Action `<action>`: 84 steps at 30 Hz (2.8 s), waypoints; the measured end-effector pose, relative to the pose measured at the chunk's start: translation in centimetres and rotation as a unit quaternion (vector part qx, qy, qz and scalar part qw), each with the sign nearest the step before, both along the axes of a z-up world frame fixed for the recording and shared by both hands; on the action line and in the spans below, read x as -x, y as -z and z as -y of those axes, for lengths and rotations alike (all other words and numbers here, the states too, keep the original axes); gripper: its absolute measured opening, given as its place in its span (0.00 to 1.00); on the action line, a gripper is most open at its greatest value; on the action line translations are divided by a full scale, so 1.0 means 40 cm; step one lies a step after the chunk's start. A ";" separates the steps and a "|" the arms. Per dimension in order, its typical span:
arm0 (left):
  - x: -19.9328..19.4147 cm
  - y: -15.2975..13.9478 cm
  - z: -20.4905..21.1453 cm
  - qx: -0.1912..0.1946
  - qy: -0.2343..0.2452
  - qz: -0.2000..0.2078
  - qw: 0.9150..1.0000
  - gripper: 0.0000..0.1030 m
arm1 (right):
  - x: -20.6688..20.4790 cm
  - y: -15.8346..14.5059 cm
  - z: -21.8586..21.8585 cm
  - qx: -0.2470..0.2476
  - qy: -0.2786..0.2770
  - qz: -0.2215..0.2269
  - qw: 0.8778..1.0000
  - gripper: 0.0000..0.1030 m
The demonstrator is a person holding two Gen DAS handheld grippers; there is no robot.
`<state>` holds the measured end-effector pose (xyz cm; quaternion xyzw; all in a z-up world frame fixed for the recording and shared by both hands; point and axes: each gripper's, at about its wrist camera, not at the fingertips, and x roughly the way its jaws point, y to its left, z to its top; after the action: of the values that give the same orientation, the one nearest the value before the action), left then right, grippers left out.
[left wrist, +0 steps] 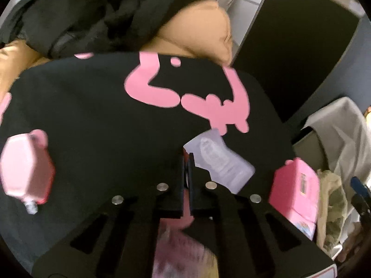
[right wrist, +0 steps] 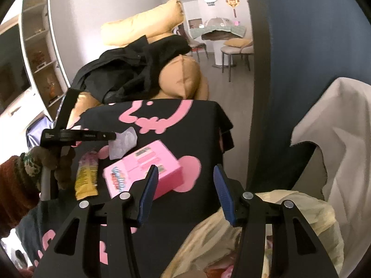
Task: Collect trash
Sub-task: 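Move both tools back over the table toward the clear packet and snack bar, then grasp the clear plastic packet with the left tool while the right tool grasps the pink-yellow snack bag, then carry the clear packet and pink-yellow snack bag over the yellow bag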
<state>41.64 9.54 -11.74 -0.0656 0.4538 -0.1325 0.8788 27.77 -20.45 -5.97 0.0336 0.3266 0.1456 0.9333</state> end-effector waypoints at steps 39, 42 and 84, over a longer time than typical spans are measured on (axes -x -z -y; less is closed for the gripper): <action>0.503 -0.014 -0.459 0.038 -0.103 0.007 0.994 0.25 | -0.117 0.157 -0.592 0.093 -0.190 -0.070 0.975 0.36; 0.504 -0.014 -0.455 0.035 -0.105 0.008 0.994 0.29 | -0.095 0.134 -0.575 0.090 -0.190 -0.063 0.976 0.33; 0.491 -0.374 0.027 0.058 0.034 0.175 0.982 0.01 | 0.211 -0.168 -0.064 0.043 -0.060 0.125 0.989 0.33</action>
<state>22.00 8.45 3.21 -0.0765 0.2866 -0.1973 0.9344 19.32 -17.91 0.75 -0.0443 0.2148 0.1900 0.9570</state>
